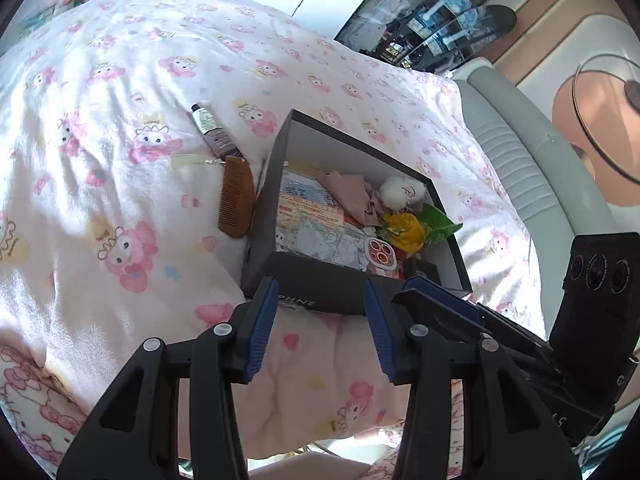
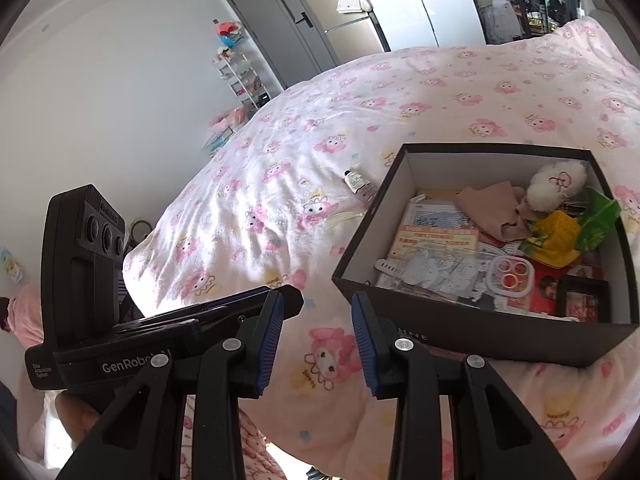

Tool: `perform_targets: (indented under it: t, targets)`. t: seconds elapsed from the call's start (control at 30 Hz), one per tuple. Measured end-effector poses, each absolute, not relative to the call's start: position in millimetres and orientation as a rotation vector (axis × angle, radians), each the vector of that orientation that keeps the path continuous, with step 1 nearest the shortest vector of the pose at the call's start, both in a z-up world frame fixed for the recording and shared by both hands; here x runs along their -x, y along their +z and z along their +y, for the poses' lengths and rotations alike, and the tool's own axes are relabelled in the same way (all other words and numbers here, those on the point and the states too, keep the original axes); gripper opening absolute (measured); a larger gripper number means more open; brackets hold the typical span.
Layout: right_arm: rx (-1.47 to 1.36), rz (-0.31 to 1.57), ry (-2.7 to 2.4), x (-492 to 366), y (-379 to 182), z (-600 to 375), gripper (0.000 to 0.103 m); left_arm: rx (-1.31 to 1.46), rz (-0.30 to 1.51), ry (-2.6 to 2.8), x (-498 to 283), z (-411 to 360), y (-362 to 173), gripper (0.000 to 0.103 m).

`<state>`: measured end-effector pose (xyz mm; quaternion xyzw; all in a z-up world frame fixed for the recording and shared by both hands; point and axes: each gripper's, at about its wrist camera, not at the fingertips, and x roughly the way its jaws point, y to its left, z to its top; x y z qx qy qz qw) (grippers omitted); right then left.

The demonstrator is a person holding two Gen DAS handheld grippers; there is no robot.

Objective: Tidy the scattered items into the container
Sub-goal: 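Withdraw the left gripper and reach it to the wooden comb, then grasp the wooden comb edge with the left gripper and lift it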

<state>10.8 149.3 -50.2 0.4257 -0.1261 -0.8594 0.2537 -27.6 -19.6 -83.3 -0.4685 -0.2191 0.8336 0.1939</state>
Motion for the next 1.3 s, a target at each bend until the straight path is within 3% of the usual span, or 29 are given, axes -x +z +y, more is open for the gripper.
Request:
perform_targets:
  t: [0.13, 0.47, 0.7, 0.93, 1.0, 1.03, 1.07, 1.23, 1.3]
  targets:
    - [-1.209, -0.369, -2.296, 18, -58, 140, 0.032, 1.292, -0.662, 2.34, 35, -42, -88, 0.052]
    - [-1.223, -0.412, -2.265, 97, -60, 111, 0.032, 1.355, -0.833, 2.306, 117, -90, -136, 0.05]
    - [-1.315, -0.403, -2.277, 130, -85, 103, 0.032, 1.533, -0.9, 2.179, 181, -63, -209, 0.048]
    - [-1.342, -0.357, -2.357, 138, -96, 109, 0.032, 1.591, -0.907, 2.14, 199, -37, -243, 0.047]
    - [-1.341, -0.361, -2.372, 138, -97, 113, 0.032, 1.586, -0.904, 2.129, 200, -35, -247, 0.039]
    - [-1.34, -0.372, -2.377, 137, -97, 115, 0.032, 1.585, -0.893, 2.121, 200, -33, -247, 0.022]
    - [-1.34, -0.385, -2.378, 136, -98, 116, 0.032, 1.579, -0.881, 2.111, 198, -31, -247, 0.014]
    - [-1.343, -0.456, -2.355, 127, -100, 121, 0.032, 1.551, -0.871, 2.07, 191, -23, -244, 0.011]
    - [-1.339, -0.462, -2.355, 120, -98, 120, 0.032, 1.568, -0.863, 2.103, 186, -24, -243, 0.005]
